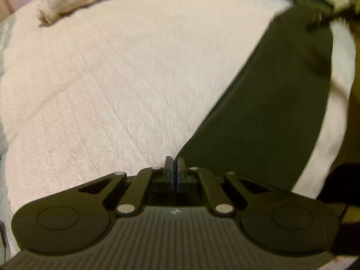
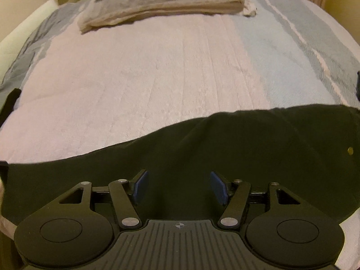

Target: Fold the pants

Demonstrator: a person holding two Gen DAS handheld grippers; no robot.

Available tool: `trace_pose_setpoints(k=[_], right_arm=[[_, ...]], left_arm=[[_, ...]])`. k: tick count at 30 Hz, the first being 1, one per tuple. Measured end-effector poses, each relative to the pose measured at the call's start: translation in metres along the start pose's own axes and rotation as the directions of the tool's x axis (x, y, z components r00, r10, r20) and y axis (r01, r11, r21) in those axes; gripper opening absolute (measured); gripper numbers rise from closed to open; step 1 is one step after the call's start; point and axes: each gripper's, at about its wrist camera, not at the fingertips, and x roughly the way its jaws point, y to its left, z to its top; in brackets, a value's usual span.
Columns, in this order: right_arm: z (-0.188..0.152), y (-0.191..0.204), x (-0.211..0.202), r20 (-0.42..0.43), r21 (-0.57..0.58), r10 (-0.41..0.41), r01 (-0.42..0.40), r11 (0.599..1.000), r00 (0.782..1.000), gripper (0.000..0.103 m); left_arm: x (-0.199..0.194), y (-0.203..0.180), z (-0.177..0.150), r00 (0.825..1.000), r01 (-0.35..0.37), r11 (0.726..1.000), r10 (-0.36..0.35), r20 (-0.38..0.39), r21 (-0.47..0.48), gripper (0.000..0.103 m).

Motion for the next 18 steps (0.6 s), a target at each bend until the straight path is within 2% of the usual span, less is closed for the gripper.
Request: trace_pose_setpoints(k=[3,8,11,14,18], right_arm=[[-0.001,0.004,0.006,-0.030,-0.008,0.022,-0.022,1.000,0.999,0.059],[-0.003,0.000,0.018,-0.056,-0.044,0.025,-0.028,0.999,0.998,0.059],[0.001,-0.008,0.018,-0.045,-0.026,0.015,-0.016,1.000,0.999,0.059],[0.009,-0.017,0.014,-0.016,-0.019,0.002,-0.002,1.000,1.000,0.059],[0.023,-0.038,0.006,0.032,0.014,-0.016,0.016,1.000,0.999,0.059]], left_arm=[[0.017,0.001,-0.009,0.999,-0.012,1.000,0.011,-0.041,-0.011,0.002],[0.019,0.018,-0.019,0.996,-0.046,0.997,0.040,-0.081,-0.069,0.002],[0.004,0.029,-0.015,0.989,-0.115,0.990,0.106,-0.098,-0.082,0.000],[-0.015,0.031,0.000,0.993,-0.102,0.989,0.096,-0.064,-0.103,0.000],[-0.021,0.007,0.047,0.999,-0.034,0.995,0.035,0.014,-0.096,0.001]])
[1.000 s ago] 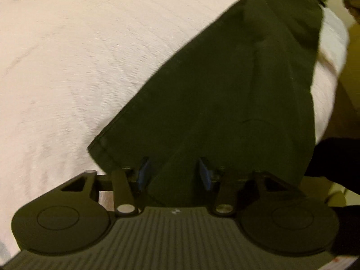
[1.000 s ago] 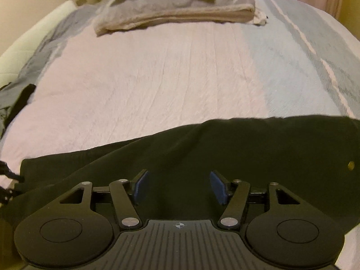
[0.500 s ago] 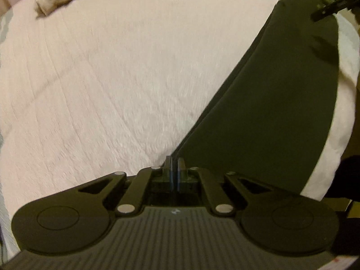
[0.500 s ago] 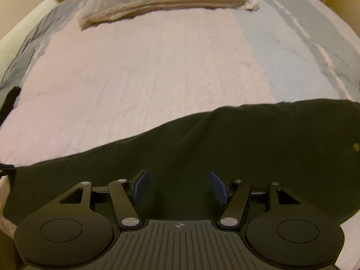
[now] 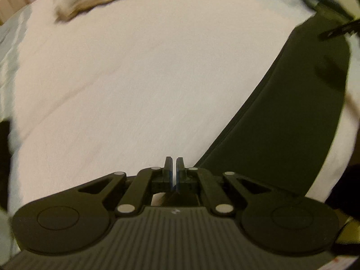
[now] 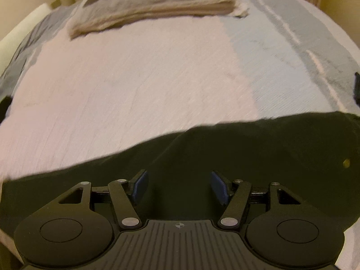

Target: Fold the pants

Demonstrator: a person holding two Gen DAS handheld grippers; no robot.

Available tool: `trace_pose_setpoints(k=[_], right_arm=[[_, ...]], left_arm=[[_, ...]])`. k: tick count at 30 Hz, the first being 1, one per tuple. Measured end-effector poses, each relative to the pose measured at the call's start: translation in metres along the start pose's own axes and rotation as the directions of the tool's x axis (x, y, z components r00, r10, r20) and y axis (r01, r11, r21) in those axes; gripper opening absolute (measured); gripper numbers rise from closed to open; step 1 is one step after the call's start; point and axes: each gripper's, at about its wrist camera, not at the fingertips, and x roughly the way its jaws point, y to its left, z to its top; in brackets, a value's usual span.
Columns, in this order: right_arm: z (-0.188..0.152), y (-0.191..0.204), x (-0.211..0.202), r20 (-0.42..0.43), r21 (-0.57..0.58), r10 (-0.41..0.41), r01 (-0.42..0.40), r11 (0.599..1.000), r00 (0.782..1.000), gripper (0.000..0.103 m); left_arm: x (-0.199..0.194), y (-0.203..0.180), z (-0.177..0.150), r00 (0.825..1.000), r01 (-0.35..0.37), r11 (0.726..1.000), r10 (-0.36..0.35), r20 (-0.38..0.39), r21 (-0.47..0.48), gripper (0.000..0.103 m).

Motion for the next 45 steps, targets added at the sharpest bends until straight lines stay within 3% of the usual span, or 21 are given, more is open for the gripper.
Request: trace_pose_setpoints(k=[7,10,13,14,15,16,17,20,24,28,30,31,35,40,41,43,45], right_arm=[[0.024,-0.073,0.016,0.058,0.065,-0.007,0.003,0.998,0.998,0.059],[0.023,-0.119,0.033,0.000,0.038,-0.083,0.083,0.996,0.997,0.059],[0.006,-0.182,0.024,-0.018,0.093,-0.102,0.103,0.990,0.995,0.059],[-0.001,-0.202,0.018,-0.027,0.112,-0.124,0.126,0.986,0.992,0.050],[-0.007,-0.221,0.013,-0.023,0.135,-0.069,0.072,0.988,0.997,0.043],[-0.012,-0.236,0.008,-0.024,0.158,-0.033,0.036,0.987,0.999,0.044],[-0.014,-0.242,0.004,-0.052,0.159,-0.100,0.107,0.981,0.994,0.043],[-0.011,-0.243,-0.010,-0.004,0.130,-0.054,0.054,0.990,0.999,0.045],[-0.002,-0.245,-0.003,0.029,0.091,-0.061,0.059,0.994,0.998,0.051],[-0.012,-0.266,0.001,0.027,0.077,-0.056,0.054,0.996,0.998,0.051],[-0.019,-0.275,-0.005,0.035,0.069,-0.073,0.071,0.995,0.997,0.051],[-0.023,-0.279,-0.005,0.026,0.073,-0.084,0.082,0.994,0.996,0.051],[-0.026,-0.286,-0.007,0.013,0.087,-0.071,0.070,0.994,0.997,0.051],[-0.028,-0.283,-0.006,0.004,0.072,-0.091,0.091,0.993,0.996,0.051],[-0.031,-0.284,-0.006,0.000,0.072,-0.100,0.100,0.992,0.995,0.052],[-0.038,-0.289,-0.004,-0.007,0.080,-0.111,0.112,0.991,0.994,0.052],[-0.040,-0.290,-0.005,-0.003,0.091,-0.109,0.108,0.990,0.994,0.052]], left_arm=[[0.042,-0.105,0.089,0.983,0.150,0.987,-0.155,0.102,0.052,0.002],[0.082,-0.158,0.117,0.976,0.196,0.978,-0.202,0.078,0.073,0.003],[0.109,-0.195,0.144,0.974,0.216,0.972,-0.221,0.044,0.089,0.003],[0.107,-0.207,0.146,0.972,0.225,0.971,-0.229,0.047,0.086,0.004],[0.113,-0.212,0.159,0.971,0.231,0.969,-0.235,0.048,0.082,0.005],[0.116,-0.216,0.170,0.968,0.241,0.967,-0.245,0.050,0.078,0.006],[0.121,-0.221,0.181,0.965,0.252,0.965,-0.256,0.051,0.073,0.008],[0.139,-0.229,0.217,0.953,0.296,0.954,-0.298,0.058,0.048,0.012],[0.177,-0.236,0.258,0.925,0.381,0.925,-0.381,0.004,-0.010,0.017],[0.212,-0.248,0.272,0.893,0.436,0.897,-0.441,-0.092,-0.070,0.013],[0.207,-0.263,0.274,0.884,0.458,0.889,-0.457,-0.100,-0.019,0.000],[0.201,-0.267,0.272,0.879,0.468,0.884,-0.466,-0.101,-0.002,0.000],[0.190,-0.275,0.266,0.872,0.480,0.877,-0.477,-0.107,0.004,0.000],[0.173,-0.247,0.264,0.871,0.483,0.872,-0.488,-0.055,-0.083,0.000],[0.173,-0.243,0.263,0.867,0.489,0.866,-0.496,-0.050,-0.100,0.001],[0.179,-0.241,0.263,0.862,0.494,0.860,-0.504,-0.061,-0.126,0.017],[0.185,-0.242,0.262,0.858,0.495,0.858,-0.508,-0.081,-0.134,0.023]])
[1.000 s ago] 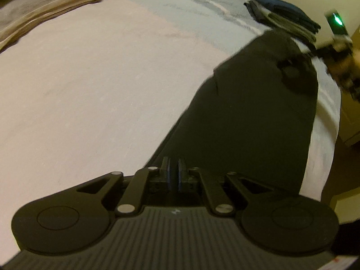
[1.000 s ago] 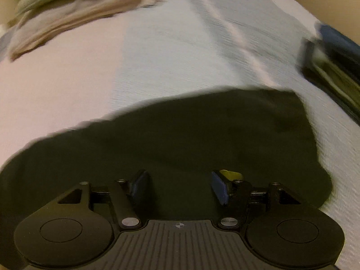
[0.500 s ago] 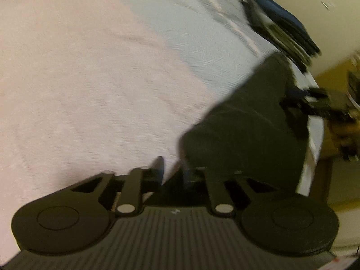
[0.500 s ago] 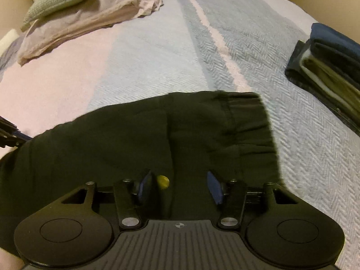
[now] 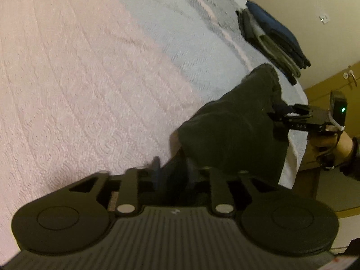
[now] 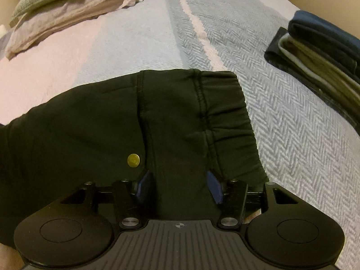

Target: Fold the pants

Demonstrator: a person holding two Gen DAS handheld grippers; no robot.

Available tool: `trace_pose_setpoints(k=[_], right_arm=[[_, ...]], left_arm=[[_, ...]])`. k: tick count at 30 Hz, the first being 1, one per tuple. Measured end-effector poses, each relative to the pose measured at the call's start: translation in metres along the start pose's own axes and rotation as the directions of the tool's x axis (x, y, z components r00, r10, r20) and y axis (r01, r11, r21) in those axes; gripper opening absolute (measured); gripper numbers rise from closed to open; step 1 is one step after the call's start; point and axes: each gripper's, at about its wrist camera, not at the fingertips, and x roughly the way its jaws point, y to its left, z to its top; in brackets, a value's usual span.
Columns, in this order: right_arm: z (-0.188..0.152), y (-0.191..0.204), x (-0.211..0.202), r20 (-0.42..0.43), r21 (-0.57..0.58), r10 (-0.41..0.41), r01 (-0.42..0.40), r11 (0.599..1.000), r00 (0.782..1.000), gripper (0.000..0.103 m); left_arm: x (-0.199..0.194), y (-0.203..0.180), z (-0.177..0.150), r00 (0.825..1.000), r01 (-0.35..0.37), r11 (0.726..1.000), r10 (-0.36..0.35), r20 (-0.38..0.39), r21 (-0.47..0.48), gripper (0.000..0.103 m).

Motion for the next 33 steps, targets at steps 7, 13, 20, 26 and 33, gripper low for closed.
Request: trace_pose_setpoints(k=[7,13,20,26,33], right_arm=[[-0.002,0.002,-0.002,-0.011,-0.017,-0.015,0.014,1.000,1.000,0.052],[-0.001,0.002,0.003,-0.015,-0.015,-0.020,0.020,1.000,1.000,0.052],[-0.001,0.001,0.002,-0.011,-0.007,-0.018,0.018,1.000,1.000,0.052],[-0.005,0.002,-0.001,0.008,0.023,-0.034,0.034,0.999,0.999,0.052],[-0.010,-0.007,-0.008,0.024,0.038,0.005,-0.006,0.999,1.000,0.052]], left_arm=[[-0.005,-0.007,-0.005,0.997,0.083,0.997,-0.083,-0.001,-0.005,0.024],[0.011,-0.016,-0.003,0.996,0.085,0.995,-0.083,-0.035,0.053,0.000],[-0.015,0.011,0.009,0.993,-0.041,0.997,0.048,0.111,-0.059,0.000],[-0.021,0.004,0.016,0.991,0.002,0.997,0.008,0.130,-0.072,0.000],[0.031,-0.020,0.024,0.996,-0.057,0.995,0.051,0.070,0.076,0.004]])
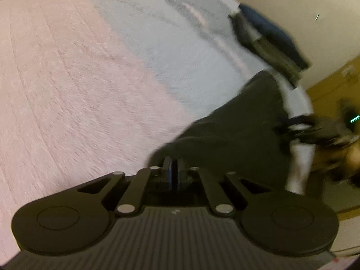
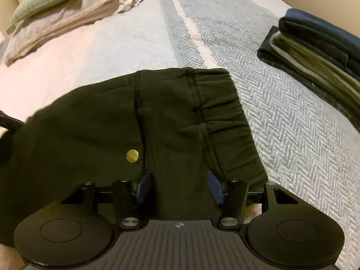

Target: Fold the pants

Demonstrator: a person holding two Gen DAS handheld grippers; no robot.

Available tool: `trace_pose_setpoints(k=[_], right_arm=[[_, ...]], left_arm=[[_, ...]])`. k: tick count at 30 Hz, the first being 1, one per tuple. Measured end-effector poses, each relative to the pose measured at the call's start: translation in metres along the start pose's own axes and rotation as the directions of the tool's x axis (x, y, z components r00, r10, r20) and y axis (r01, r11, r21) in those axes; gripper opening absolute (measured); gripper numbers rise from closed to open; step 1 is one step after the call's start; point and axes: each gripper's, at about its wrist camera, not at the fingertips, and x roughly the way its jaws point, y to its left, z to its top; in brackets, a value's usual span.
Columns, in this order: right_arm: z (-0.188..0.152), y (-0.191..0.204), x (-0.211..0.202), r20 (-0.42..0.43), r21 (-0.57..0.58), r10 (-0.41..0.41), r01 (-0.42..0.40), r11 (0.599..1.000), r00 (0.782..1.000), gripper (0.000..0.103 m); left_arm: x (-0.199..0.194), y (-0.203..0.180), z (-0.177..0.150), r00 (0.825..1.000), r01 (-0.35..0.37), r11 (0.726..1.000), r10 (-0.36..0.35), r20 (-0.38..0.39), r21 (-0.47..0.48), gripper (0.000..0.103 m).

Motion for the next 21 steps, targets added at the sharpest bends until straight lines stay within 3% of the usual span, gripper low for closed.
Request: trace_pose_setpoints(k=[3,5,8,10,14,15,17,18,21], right_arm=[[0.000,-0.003,-0.008,0.008,0.009,0.018,-0.018,1.000,1.000,0.052],[0.000,-0.004,-0.020,0.030,0.021,0.025,-0.025,0.999,0.999,0.052],[-0.005,-0.011,-0.035,0.088,0.089,0.013,-0.020,0.996,0.996,0.053],[-0.009,-0.023,-0.038,0.113,0.164,0.024,-0.043,0.985,0.993,0.053],[-0.018,-0.048,-0.015,0.082,0.257,-0.013,-0.008,0.966,0.997,0.055],[-0.021,-0.057,-0.008,0.057,0.295,-0.043,0.024,0.955,0.997,0.068],[-0.024,-0.078,-0.003,0.036,0.411,-0.001,-0.014,0.912,0.999,0.070],[-0.023,-0.078,-0.010,0.043,0.417,-0.003,-0.015,0.909,0.999,0.070],[-0.020,-0.054,-0.041,0.088,0.291,-0.037,0.010,0.957,0.995,0.070]], left_arm=[[0.002,0.012,-0.002,0.994,-0.112,0.994,0.113,-0.014,0.009,0.003],[-0.014,0.015,-0.005,0.988,-0.151,0.988,0.151,0.005,0.007,0.002],[-0.053,0.005,-0.011,0.983,-0.172,0.985,0.171,0.068,0.004,0.002],[-0.066,-0.009,-0.020,0.987,-0.144,0.989,0.143,0.078,0.011,0.002],[-0.041,-0.027,-0.043,0.994,-0.107,0.994,0.107,-0.005,0.017,0.004],[-0.032,-0.029,-0.046,0.993,-0.117,0.993,0.118,-0.020,0.018,0.004],[-0.027,-0.028,-0.051,0.990,-0.142,0.990,0.142,-0.023,0.010,0.004],[-0.032,-0.028,-0.052,0.990,-0.142,0.990,0.142,-0.018,-0.009,0.004],[-0.053,-0.033,-0.055,0.982,-0.191,0.981,0.191,-0.003,-0.011,0.004]])
